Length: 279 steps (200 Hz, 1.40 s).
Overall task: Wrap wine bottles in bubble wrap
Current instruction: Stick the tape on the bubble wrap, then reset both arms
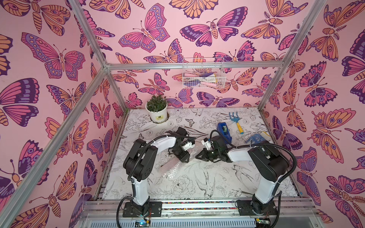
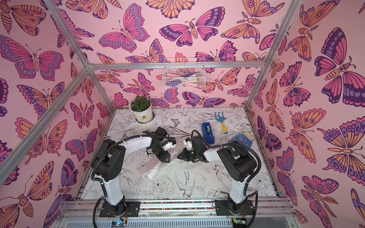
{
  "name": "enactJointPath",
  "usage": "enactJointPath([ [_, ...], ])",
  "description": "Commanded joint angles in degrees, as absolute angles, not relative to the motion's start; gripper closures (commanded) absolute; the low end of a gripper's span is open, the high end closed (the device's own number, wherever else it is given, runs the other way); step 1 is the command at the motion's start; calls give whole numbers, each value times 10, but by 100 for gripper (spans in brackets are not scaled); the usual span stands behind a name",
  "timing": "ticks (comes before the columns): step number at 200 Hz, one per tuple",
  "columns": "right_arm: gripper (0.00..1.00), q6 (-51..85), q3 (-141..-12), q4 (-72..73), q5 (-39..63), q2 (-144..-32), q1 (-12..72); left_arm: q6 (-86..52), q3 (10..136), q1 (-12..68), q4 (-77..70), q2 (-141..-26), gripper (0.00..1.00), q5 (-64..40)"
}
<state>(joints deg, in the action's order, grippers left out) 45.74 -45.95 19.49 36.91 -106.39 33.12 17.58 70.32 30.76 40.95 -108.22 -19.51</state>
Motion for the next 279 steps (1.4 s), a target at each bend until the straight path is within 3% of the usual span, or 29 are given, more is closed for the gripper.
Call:
enactJointPath([
  [1, 100, 463, -497, 212, 364, -1080, 329, 176, 700, 311, 453, -1085, 66, -201],
  [52, 100, 444, -470, 177, 365, -1032, 321, 160, 706, 311, 443, -1076, 65, -152],
  [103, 82, 339, -398, -4, 289, -848, 283, 132, 706, 310, 409, -1039, 53, -168],
  [160, 29, 233, -407, -154, 164, -679, 233, 121, 699, 318, 409, -1002, 19, -211],
  [166, 24, 228, -409, -161, 145, -665, 231, 121, 698, 319, 409, -997, 14, -217],
  [171, 21, 225, -410, -163, 129, -656, 229, 120, 698, 319, 409, -993, 0, -221],
  [190, 10, 206, -415, -169, 97, -631, 220, 115, 701, 322, 410, -978, 1, -223],
  [195, 1, 199, -418, -170, 91, -625, 216, 113, 703, 323, 410, -972, 1, -226],
  [231, 1, 149, -412, -140, -16, -607, 196, 84, 717, 320, 364, -872, 1, -180],
  [261, 1, 86, -335, 11, -170, -604, 186, 48, 631, 289, 195, -752, 1, 27],
  [279, 1, 71, -277, 128, -210, -616, 163, 42, 525, 253, 55, -682, 1, 147],
])
